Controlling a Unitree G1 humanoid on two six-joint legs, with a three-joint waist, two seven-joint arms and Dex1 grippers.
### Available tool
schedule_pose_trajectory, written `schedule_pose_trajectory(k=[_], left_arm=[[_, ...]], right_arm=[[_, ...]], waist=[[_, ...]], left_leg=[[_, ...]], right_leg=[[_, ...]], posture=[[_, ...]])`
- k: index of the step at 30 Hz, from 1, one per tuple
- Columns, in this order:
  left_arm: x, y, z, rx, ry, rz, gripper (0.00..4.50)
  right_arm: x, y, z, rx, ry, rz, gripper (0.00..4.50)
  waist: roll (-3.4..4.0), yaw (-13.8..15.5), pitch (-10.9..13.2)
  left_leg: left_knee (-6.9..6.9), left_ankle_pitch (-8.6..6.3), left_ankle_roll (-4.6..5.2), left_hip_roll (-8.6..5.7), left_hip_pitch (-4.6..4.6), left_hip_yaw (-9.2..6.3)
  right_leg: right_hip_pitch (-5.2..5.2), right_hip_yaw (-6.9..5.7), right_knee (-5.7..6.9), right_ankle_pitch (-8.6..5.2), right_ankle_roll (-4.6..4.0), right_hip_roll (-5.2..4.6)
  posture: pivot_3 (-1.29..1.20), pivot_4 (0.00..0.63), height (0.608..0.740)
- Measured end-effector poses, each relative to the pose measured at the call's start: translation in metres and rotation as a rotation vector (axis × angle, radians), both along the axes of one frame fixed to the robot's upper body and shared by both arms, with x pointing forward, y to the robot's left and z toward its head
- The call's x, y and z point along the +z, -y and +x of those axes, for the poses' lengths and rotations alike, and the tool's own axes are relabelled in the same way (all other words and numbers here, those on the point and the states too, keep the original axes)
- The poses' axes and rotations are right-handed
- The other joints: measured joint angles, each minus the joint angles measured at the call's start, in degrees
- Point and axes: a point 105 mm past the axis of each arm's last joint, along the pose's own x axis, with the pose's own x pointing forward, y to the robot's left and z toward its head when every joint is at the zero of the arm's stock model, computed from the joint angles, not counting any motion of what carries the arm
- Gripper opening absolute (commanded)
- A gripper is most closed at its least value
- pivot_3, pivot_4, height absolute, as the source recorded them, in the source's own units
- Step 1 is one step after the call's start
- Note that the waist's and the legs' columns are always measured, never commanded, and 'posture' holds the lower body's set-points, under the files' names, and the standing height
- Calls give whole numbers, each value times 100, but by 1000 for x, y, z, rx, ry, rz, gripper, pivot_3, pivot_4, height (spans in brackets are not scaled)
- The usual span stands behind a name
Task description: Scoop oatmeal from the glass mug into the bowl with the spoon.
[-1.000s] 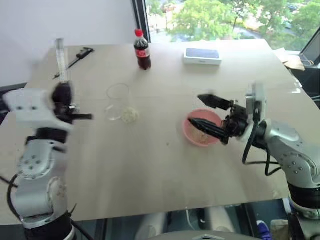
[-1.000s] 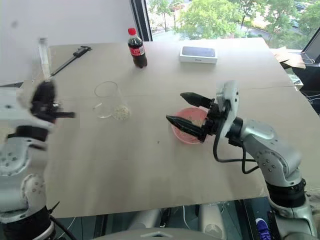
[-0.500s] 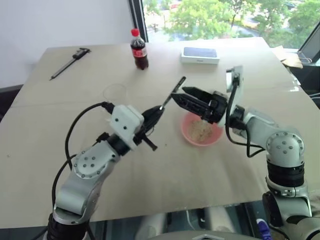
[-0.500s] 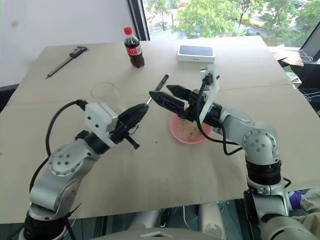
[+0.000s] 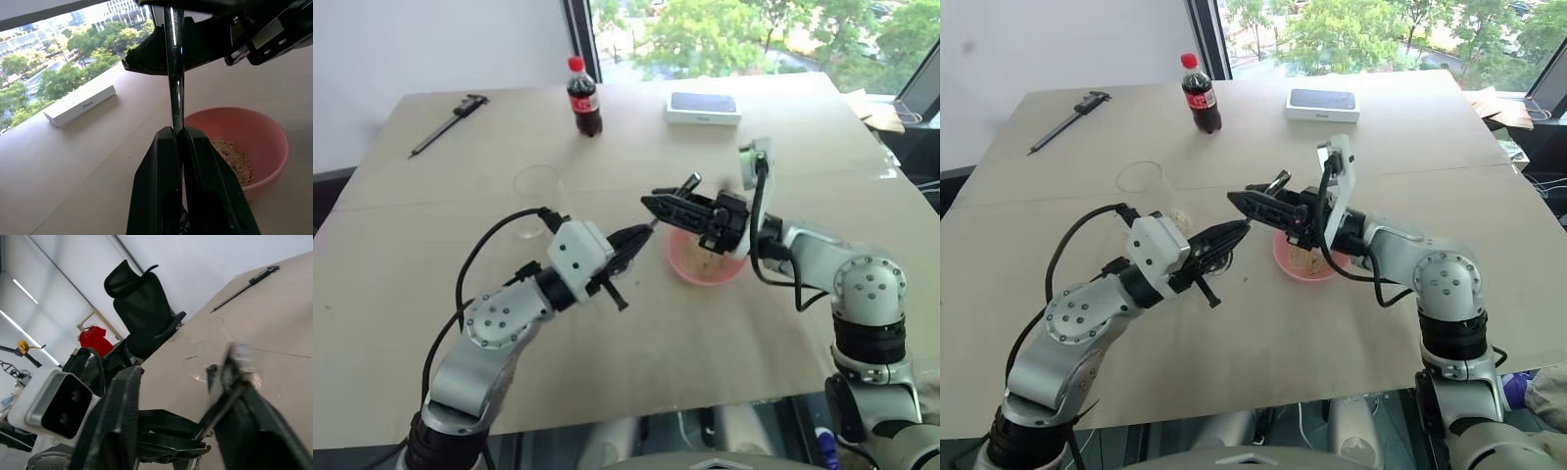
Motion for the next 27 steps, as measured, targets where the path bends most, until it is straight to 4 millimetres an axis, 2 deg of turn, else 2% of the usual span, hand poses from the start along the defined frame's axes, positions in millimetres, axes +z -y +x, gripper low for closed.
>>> schedule_pose_trajectory(k=[2,8,12,16,19,20,22,24,27], left_arm=[[0,1,-1,-6,5,2,0],[0,1,-1,-10,12,18,0],[0,-3,1,17,21,29,1319],[12,-12,1,102,224,128,3311],[10,-34,-3,249,353,178,4486],[4,-54,-3,371,363,170,4486],[0,-73,-1,496,357,133,4486],[-3,-110,-1,735,340,21,4486],[-16,-138,-1,914,273,-51,4486]], right_arm=[[0,3,2,-19,4,-10,39],[-2,5,5,-31,-2,-18,39],[-2,3,5,-29,-2,-13,0],[-2,3,8,-48,0,-12,0],[-3,7,15,-89,10,-26,0],[-5,14,21,-127,10,-37,0],[-6,19,26,-159,12,-45,0],[-5,21,29,-178,19,-47,0],[-6,22,29,-185,23,-51,0]], waist=[[0,-4,0],[1,-41,0],[1,-59,0],[3,-56,0],[11,-79,-5],[15,-75,-6],[16,-51,-5],[15,-28,-6],[16,-3,-6]], left_leg=[[0,0,0,0,0,0],[0,0,0,2,0,2],[0,0,0,2,0,2],[-2,0,0,2,0,6],[-8,0,0,3,2,21],[-11,-1,1,3,2,25],[-10,0,0,5,-3,20],[-8,-1,0,6,-3,17],[-5,-1,1,5,-3,18]], right_leg=[[0,0,0,0,0,0],[-1,1,1,0,0,1],[-2,3,1,0,0,2],[-4,6,0,0,0,2],[-11,22,-2,1,0,3],[-16,26,-3,1,0,3],[-17,19,-3,1,0,5],[-15,15,-2,1,0,4],[-13,14,1,3,3,3]], posture=[[0,150,740],[0,150,740],[0,150,740],[0,150,740],[0,150,740],[0,150,740],[0,150,740],[0,150,740],[0,150,740]])
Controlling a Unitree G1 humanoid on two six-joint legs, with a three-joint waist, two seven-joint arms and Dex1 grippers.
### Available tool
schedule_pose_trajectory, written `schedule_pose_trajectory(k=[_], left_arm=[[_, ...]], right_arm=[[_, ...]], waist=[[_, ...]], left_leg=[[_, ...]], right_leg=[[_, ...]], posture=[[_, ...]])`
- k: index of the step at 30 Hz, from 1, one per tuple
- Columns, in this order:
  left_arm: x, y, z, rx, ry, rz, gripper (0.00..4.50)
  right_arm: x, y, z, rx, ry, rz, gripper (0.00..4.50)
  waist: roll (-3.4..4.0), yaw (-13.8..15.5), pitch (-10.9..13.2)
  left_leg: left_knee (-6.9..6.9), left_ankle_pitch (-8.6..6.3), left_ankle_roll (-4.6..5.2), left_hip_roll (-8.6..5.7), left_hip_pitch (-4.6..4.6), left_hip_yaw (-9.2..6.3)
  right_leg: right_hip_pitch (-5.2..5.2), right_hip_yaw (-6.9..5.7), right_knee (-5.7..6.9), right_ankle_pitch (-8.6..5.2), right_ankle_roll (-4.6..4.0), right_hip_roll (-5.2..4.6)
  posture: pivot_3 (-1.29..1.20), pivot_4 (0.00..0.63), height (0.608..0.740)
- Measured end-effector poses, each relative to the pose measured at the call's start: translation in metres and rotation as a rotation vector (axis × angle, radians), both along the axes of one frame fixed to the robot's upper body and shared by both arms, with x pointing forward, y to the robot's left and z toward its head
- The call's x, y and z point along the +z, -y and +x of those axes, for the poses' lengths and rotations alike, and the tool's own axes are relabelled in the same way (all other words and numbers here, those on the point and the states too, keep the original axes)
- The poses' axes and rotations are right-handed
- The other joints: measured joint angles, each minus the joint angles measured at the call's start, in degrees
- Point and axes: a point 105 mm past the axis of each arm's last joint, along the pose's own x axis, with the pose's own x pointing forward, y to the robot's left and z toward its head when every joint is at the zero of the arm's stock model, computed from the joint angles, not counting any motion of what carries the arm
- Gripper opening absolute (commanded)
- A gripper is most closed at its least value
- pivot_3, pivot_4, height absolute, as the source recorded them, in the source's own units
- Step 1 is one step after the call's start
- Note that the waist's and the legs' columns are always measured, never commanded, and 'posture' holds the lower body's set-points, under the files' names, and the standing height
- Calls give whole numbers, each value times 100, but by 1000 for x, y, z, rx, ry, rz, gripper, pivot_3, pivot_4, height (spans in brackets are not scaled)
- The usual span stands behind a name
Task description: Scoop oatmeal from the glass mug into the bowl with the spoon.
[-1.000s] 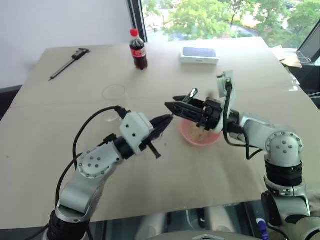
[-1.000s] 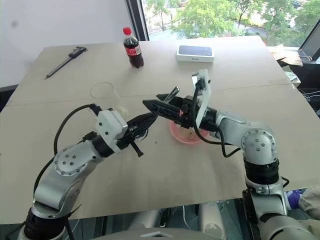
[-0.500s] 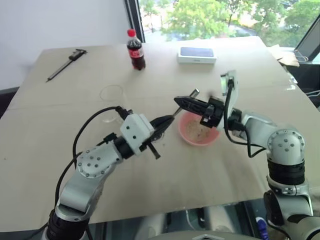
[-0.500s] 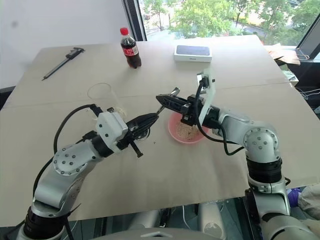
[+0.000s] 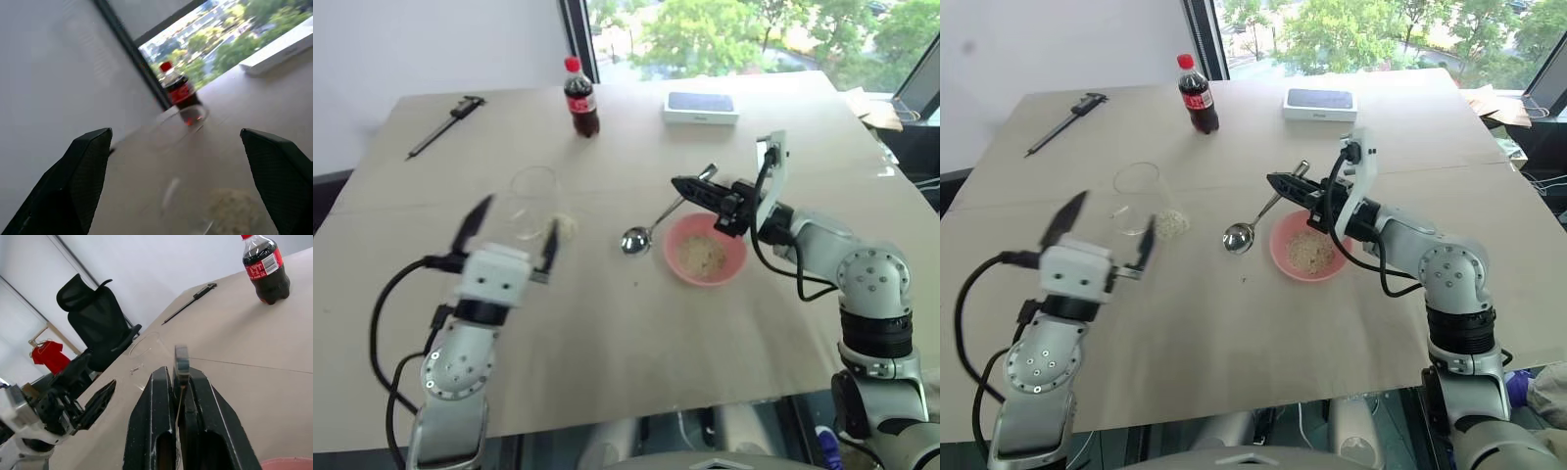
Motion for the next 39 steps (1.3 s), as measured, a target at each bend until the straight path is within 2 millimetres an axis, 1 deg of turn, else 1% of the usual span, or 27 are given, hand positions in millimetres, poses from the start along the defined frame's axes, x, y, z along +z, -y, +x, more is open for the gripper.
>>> schedule_pose_trajectory(k=[4,8,11,14,19,22,23,25,26,28,29,30,31,32,34,39], left_arm=[[-16,-21,5,122,-42,-172,4486],[-31,-25,14,123,-105,-233,4486],[-35,-25,22,94,-138,-217,4486],[-36,-28,30,79,-151,-199,4486],[-39,-30,37,63,-155,-182,4486],[-40,-30,40,53,-156,-178,3674],[-40,-30,41,52,-155,-179,3182],[-39,-30,44,49,-149,-180,2366],[-39,-30,46,47,-145,-179,1773],[-39,-30,48,45,-146,-185,757],[-40,-31,50,44,-146,-190,352],[-36,-31,52,41,-123,-202,49],[-28,-28,54,22,-97,-189,49],[-27,-27,54,18,-94,-184,49],[-31,-29,55,29,-106,-189,49],[-31,-30,58,29,-107,-197,49]], right_arm=[[0,0,1,-5,3,-3,0],[-3,0,4,-12,-8,1,0],[-3,0,6,-18,-11,4,0],[1,-1,7,-17,4,8,0],[0,0,8,-26,10,-4,0],[0,1,8,-27,14,-9,0],[0,1,8,-27,15,-9,0],[0,1,8,-27,15,-9,0],[0,1,8,-27,16,-10,0],[0,1,8,-29,18,-12,0],[0,1,8,-30,20,-14,0],[0,1,9,-31,21,-16,0],[0,1,8,-30,22,-16,0],[0,1,8,-29,22,-15,0],[-1,2,9,-32,24,-19,0],[0,1,8,-23,32,-19,0]], waist=[[-1,1,0],[-1,-14,0],[0,-29,0],[0,-47,0],[0,-55,0],[0,-54,0],[0,-54,0],[0,-53,0],[0,-54,0],[0,-57,0],[0,-57,0],[0,-55,-1],[1,-55,-4],[5,-63,-5],[5,-78,-5],[5,-63,-6]], left_leg=[[4,0,0,0,1,0],[4,0,0,1,1,1],[4,0,0,1,0,0],[4,0,0,1,1,1],[4,0,-1,2,-1,1],[4,0,-1,2,-1,1],[4,0,-1,2,0,1],[4,0,-1,2,0,0],[4,0,-1,2,0,1],[4,0,-1,2,0,1],[4,0,-1,2,0,1],[4,0,-1,2,0,0],[4,0,-1,2,1,2],[4,0,-1,2,2,5],[4,0,-1,3,1,6],[4,1,-1,3,1,4]], right_leg=[[3,0,0,5,2,2],[2,1,1,7,-1,5],[1,1,1,8,-2,5],[0,2,0,8,-2,5],[-1,4,-1,8,-2,4],[-2,3,-1,8,-2,4],[-2,3,-1,8,-2,4],[-2,3,0,8,-2,4],[-2,3,0,9,-2,4],[-2,4,0,9,-2,4],[-2,3,0,9,-2,4],[-2,3,0,9,-2,4],[-1,4,0,9,-2,4],[-1,7,0,9,-2,3],[-3,9,1,9,-2,6],[-2,7,1,10,-2,5]], posture=[[0,150,740],[0,150,740],[0,150,740],[0,150,740],[0,150,740],[0,150,740],[0,150,740],[0,150,740],[0,150,740],[0,150,740],[0,150,740],[0,150,740],[0,150,740],[0,150,740],[0,150,740],[0,150,740]])
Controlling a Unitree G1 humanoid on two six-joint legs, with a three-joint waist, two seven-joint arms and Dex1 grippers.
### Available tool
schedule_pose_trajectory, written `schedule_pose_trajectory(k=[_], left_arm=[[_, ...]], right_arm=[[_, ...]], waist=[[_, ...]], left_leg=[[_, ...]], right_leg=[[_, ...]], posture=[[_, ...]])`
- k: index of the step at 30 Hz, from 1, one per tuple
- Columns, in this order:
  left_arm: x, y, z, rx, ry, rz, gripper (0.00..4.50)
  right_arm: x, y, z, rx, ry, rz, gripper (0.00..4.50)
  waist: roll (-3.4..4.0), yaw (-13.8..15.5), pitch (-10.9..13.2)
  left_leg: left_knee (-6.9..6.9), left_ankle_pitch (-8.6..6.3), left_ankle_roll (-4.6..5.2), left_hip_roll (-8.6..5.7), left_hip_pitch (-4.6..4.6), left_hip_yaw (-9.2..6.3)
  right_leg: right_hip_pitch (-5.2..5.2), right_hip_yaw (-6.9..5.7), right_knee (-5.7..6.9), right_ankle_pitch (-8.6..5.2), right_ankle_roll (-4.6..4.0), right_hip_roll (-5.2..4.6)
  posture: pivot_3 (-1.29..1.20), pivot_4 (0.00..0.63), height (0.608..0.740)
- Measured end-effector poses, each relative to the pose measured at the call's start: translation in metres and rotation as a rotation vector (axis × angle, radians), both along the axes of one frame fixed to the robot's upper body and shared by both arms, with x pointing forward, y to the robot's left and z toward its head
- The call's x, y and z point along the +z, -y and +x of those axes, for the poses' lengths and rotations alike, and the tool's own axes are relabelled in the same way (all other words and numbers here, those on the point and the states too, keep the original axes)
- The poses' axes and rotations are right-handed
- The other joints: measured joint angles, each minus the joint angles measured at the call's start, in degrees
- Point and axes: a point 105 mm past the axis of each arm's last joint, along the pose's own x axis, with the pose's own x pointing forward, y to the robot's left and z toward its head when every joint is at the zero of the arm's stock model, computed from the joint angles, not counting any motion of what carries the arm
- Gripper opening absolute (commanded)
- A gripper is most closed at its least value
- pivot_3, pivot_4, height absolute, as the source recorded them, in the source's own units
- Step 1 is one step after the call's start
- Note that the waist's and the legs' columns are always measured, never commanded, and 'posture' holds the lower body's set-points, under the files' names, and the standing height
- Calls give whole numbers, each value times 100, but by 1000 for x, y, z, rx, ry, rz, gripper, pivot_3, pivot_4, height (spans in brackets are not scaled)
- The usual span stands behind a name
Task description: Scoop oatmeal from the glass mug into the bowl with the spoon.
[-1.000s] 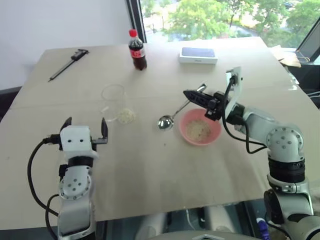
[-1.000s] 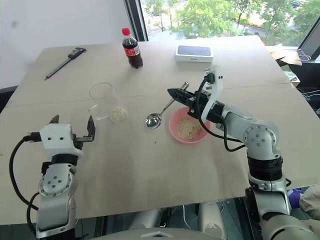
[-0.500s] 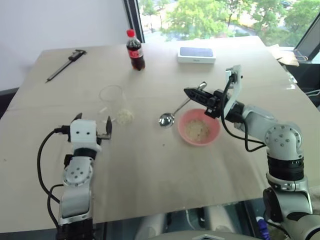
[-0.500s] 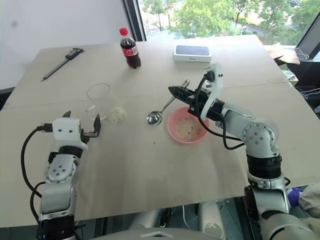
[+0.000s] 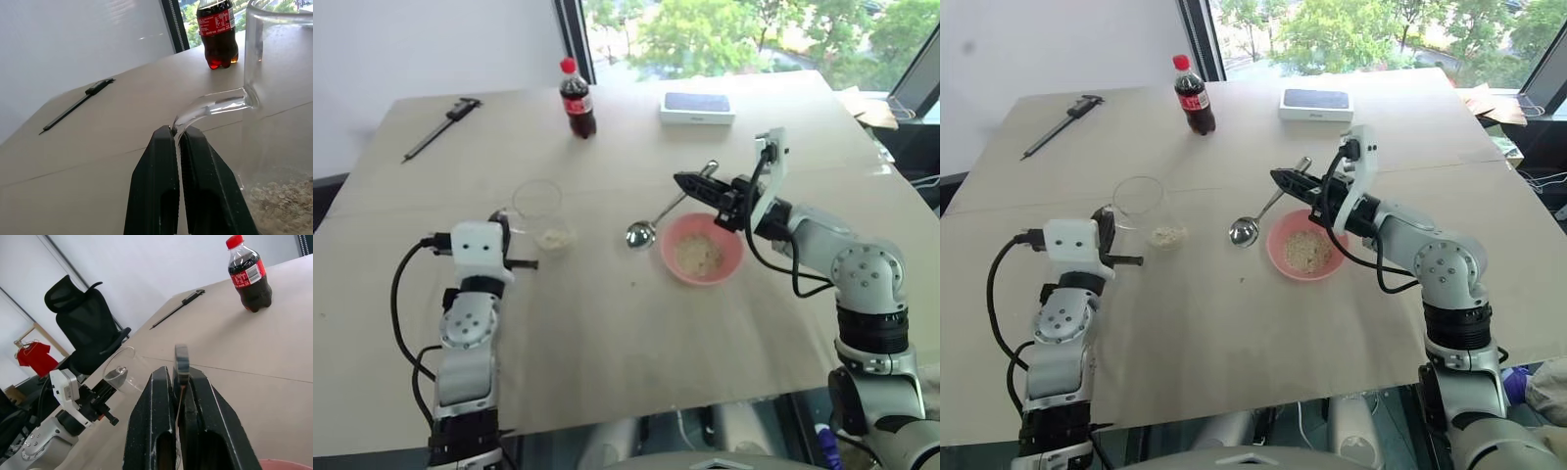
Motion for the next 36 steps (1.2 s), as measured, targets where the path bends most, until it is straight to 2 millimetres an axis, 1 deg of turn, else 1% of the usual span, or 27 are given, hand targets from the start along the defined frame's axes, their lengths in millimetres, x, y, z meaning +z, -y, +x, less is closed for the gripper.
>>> schedule_pose_trajectory(k=[3,5,6,7,9,11,13,16,17,21,23,27,28,32,34,36], left_arm=[[0,0,4,-12,-3,-10,49],[2,1,8,-39,-4,-20,49],[3,5,12,-74,-11,-17,49],[6,11,17,-123,-16,2,49],[9,24,24,-200,-18,45,49],[14,31,29,-247,-8,108,49],[21,34,34,-287,11,192,49],[26,38,37,-320,38,248,49],[27,42,39,-342,47,261,49],[32,57,45,-425,78,319,49],[33,59,47,-441,81,326,49],[34,63,51,-489,85,346,49],[33,65,52,-506,81,344,49],[34,77,54,-583,77,348,49],[35,80,56,-607,72,353,49],[36,82,56,-622,74,361,49]], right_arm=[[2,-1,0,-1,7,0,0],[11,-5,2,7,29,10,0],[23,-10,3,20,60,26,0],[39,-16,4,31,104,46,0],[63,-23,1,52,181,70,0],[78,-27,0,65,236,88,0],[83,-27,5,49,267,88,0],[79,-27,12,34,282,68,0],[76,-29,13,31,305,34,0],[60,-43,18,47,372,-78,0],[60,-45,18,49,380,-78,0],[48,-57,18,71,477,-185,0],[43,-60,17,79,516,-230,0],[14,-73,17,122,620,-387,0],[0,-78,18,139,655,-432,0],[-7,-80,19,144,667,-454,0]], waist=[[0,-3,0],[2,-5,1],[2,-6,1],[2,-6,1],[1,4,1],[1,4,0],[1,-1,0],[2,-15,1],[3,-16,2],[3,-30,2],[2,-31,1],[3,-42,2],[2,-44,2],[2,-61,1],[2,-85,2],[2,-112,2]], left_leg=[[0,0,0,0,1,0],[0,0,-1,0,0,0],[1,1,-1,0,1,-1],[1,2,-3,0,0,-3],[1,2,-4,0,-1,-8],[1,2,-4,0,-2,-9],[1,2,-4,0,-4,-7],[0,2,-4,0,-14,-6],[0,2,-4,0,-19,-6],[1,3,-4,1,-26,-6],[1,3,-5,1,-26,-6],[3,3,-5,0,-33,-7],[3,3,-5,0,-33,-6],[6,3,-5,-1,-36,-6],[9,4,-6,-1,-37,-9],[11,4,-6,-1,-38,-9]], right_leg=[[-1,0,2,0,-1,1],[-2,0,5,2,-2,1],[-3,-1,6,5,-6,2],[-3,-3,7,7,-8,3],[-1,-8,3,8,-9,4],[-1,-9,2,8,-9,4],[-2,-8,-2,8,-9,3],[-13,-6,-6,8,-9,3],[-19,-6,-5,8,-9,2],[-27,-7,-3,8,-9,3],[-28,-7,-2,8,-9,3],[-37,-8,-1,8,-9,4],[-37,-7,-1,8,-9,4],[-38,-8,-2,9,-8,3],[-38,-11,-1,9,-8,4],[-38,-10,0,9,-8,3]], posture=[[0,150,740],[0,150,740],[0,150,740],[0,150,740],[0,150,740],[0,150,740],[0,150,740],[0,150,740],[0,150,740],[0,150,740],[0,150,740],[0,150,740],[0,150,740],[0,150,740],[0,150,740],[0,150,740]])
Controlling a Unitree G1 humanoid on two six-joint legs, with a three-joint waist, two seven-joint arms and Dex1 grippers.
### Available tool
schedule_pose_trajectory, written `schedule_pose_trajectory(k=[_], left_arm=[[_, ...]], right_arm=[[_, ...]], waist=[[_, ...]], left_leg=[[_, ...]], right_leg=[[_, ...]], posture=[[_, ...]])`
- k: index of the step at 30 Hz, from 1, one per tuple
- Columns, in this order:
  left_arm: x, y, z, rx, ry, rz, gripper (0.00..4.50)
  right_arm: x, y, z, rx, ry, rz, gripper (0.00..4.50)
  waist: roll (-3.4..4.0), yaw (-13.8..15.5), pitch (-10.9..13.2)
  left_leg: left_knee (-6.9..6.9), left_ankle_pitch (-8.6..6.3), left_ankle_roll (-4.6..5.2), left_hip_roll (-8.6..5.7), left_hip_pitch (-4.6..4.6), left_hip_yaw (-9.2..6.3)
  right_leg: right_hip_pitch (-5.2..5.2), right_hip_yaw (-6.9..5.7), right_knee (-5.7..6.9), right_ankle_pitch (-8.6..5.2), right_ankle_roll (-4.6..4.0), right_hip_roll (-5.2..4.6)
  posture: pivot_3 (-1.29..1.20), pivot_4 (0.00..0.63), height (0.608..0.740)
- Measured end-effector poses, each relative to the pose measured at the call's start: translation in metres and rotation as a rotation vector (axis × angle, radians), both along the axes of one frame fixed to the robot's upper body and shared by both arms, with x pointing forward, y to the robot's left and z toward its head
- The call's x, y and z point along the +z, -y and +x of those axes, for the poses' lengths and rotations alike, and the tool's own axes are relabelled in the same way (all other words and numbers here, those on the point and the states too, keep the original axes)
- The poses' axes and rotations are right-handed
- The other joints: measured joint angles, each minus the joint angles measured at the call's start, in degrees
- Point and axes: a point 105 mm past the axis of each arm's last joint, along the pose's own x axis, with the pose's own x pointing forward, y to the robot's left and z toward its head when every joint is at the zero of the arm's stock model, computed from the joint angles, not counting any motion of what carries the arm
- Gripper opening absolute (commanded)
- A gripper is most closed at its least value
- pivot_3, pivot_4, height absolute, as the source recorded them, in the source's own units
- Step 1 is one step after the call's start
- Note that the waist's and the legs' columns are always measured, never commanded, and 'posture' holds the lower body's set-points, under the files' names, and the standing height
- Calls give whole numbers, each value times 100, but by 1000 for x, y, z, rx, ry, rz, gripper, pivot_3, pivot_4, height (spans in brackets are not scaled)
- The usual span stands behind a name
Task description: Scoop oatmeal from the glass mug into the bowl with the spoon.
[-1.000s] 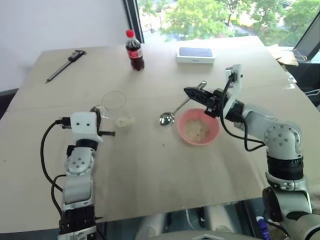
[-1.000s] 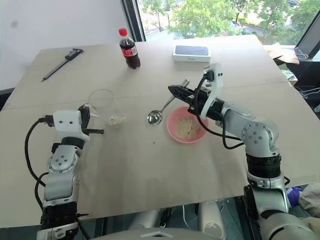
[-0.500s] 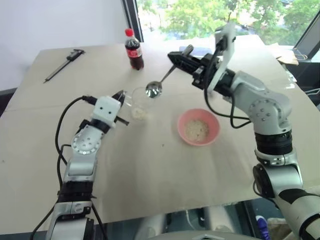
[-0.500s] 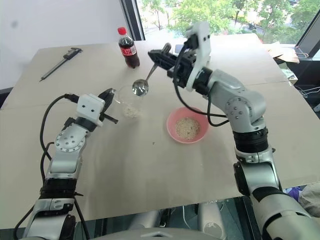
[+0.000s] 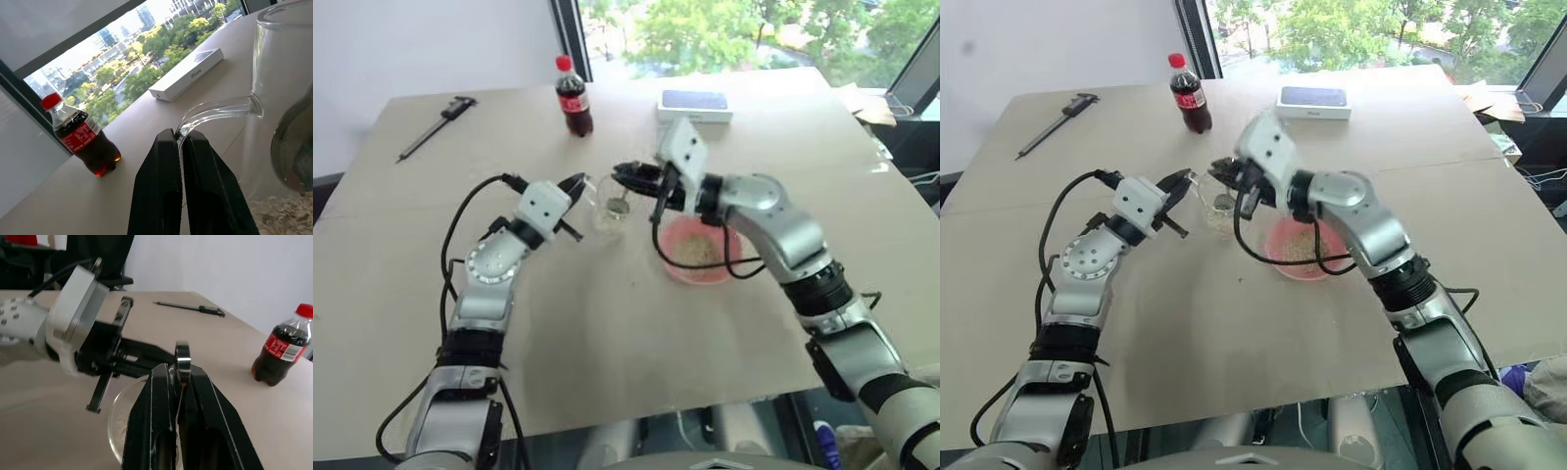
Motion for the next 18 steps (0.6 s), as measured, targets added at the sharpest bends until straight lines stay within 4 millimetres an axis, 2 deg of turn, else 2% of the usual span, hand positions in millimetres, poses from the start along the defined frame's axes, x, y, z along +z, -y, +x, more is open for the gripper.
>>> schedule_pose_trajectory(k=[11,18], left_arm=[[-3,4,1,-31,-10,9,49],[-6,7,0,-46,-10,13,49]], right_arm=[[-13,-2,6,-13,-48,-1,0],[-15,3,4,-54,-327,88,0]], waist=[[0,-63,0],[0,-53,0]], left_leg=[[1,1,-2,1,1,-2],[4,1,-2,0,0,-4]], right_leg=[[-1,0,3,0,0,3],[0,1,6,0,0,1]], posture=[[0,150,740],[0,150,740]])
